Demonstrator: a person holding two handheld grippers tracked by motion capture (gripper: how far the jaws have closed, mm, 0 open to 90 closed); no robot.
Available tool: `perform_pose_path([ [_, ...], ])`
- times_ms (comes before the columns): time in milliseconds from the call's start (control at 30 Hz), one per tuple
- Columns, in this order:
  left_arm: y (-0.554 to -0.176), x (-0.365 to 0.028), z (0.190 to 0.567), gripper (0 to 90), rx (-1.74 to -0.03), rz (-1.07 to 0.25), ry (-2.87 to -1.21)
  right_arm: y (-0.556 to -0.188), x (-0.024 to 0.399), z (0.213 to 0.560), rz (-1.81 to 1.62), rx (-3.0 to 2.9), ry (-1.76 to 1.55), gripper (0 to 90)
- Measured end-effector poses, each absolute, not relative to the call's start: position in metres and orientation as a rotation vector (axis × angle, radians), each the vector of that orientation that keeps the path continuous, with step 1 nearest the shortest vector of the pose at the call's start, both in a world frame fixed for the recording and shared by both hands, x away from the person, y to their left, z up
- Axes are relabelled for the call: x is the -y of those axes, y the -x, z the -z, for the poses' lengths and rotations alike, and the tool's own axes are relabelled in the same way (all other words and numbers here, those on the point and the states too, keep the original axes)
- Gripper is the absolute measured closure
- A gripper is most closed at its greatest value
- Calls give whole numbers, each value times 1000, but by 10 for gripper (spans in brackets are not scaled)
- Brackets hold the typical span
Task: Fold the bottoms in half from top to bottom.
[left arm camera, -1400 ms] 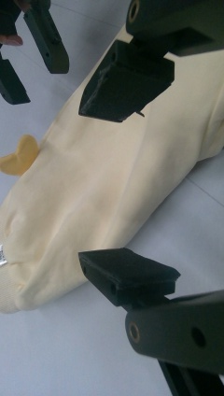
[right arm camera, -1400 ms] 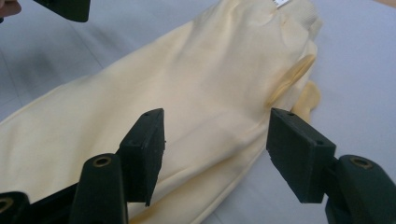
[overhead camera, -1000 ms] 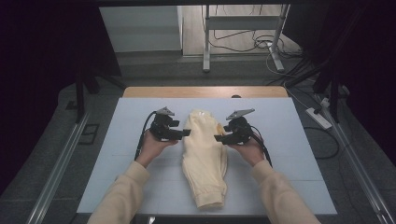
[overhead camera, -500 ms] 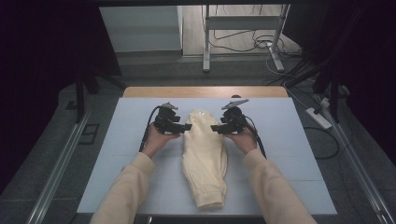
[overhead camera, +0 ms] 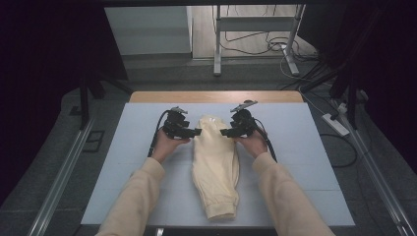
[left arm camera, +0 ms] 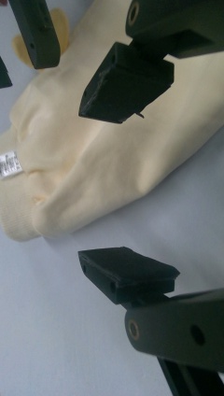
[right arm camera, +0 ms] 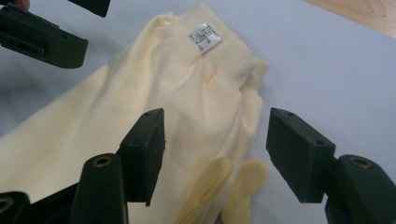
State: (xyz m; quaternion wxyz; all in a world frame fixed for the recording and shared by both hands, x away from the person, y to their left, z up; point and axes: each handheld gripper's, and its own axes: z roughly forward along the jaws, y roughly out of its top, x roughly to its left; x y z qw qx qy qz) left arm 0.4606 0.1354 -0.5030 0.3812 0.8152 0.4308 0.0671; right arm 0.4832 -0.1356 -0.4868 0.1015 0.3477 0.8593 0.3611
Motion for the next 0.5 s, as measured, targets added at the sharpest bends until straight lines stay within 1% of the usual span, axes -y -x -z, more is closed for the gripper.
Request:
perform_pose_path([
  [200,-468,-134,505,271,-1103,-163,-2092,-492,136,491,-1040,-2544,-1058,375],
  [500,-477,-127,513,267,-1140,-155,-2130,-496,133,498,-974,-2561,-1053,377],
])
